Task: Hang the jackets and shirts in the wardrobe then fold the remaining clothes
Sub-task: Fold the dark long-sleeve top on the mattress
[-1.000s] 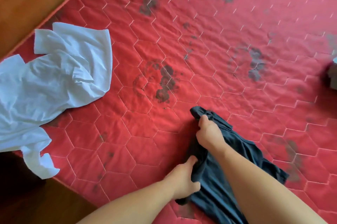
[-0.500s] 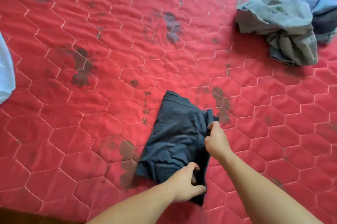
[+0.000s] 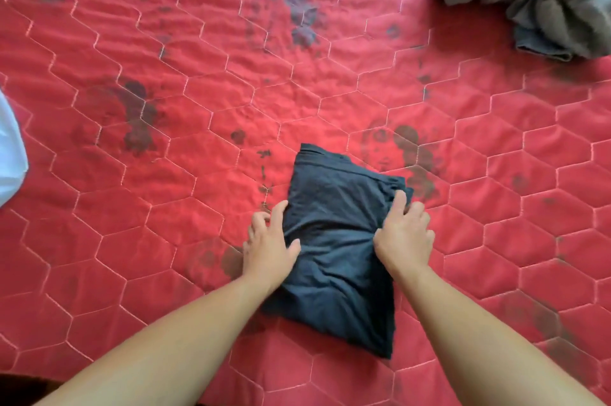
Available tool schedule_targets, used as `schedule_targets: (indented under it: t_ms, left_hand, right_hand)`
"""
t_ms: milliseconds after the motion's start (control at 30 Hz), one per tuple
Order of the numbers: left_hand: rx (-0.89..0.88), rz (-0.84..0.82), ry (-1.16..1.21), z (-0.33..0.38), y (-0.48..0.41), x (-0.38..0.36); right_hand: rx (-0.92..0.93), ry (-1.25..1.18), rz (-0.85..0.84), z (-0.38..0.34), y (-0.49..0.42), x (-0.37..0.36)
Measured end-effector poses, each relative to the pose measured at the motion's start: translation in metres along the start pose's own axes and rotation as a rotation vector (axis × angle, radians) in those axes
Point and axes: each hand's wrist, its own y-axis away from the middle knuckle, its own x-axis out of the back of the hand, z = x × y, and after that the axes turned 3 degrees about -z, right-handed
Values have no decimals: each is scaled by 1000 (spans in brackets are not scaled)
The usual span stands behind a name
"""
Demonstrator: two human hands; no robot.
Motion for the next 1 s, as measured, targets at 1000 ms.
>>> schedule_targets:
  t_ms: [1000]
  left_hand:
    - [-347,118,-644,-69,-138,94]
  right_hand:
    - [627,260,61,-143,-74,-18]
